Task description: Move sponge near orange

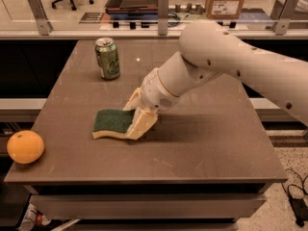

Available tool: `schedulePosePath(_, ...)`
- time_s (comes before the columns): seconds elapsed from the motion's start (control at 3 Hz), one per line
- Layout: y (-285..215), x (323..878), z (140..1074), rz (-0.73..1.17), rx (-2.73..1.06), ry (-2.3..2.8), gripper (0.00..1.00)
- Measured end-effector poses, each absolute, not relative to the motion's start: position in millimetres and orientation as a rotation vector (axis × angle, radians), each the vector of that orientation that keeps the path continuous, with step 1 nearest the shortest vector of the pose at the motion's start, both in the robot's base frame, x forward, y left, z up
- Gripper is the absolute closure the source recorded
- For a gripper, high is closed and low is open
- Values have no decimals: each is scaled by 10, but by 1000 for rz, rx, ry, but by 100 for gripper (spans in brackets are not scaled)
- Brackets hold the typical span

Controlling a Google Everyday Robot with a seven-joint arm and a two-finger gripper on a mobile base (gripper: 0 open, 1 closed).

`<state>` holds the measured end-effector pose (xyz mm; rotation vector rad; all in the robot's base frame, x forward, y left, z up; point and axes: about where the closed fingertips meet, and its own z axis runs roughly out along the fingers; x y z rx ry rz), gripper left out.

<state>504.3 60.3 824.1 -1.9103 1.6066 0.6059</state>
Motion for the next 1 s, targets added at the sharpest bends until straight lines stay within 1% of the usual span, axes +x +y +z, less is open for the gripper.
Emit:
schedulePosePath(0.67, 631, 5025, 8237, 609, -1917, 1602, 13)
schedulePosePath(1.0, 645, 5017, 8235, 610, -1921, 1600, 0)
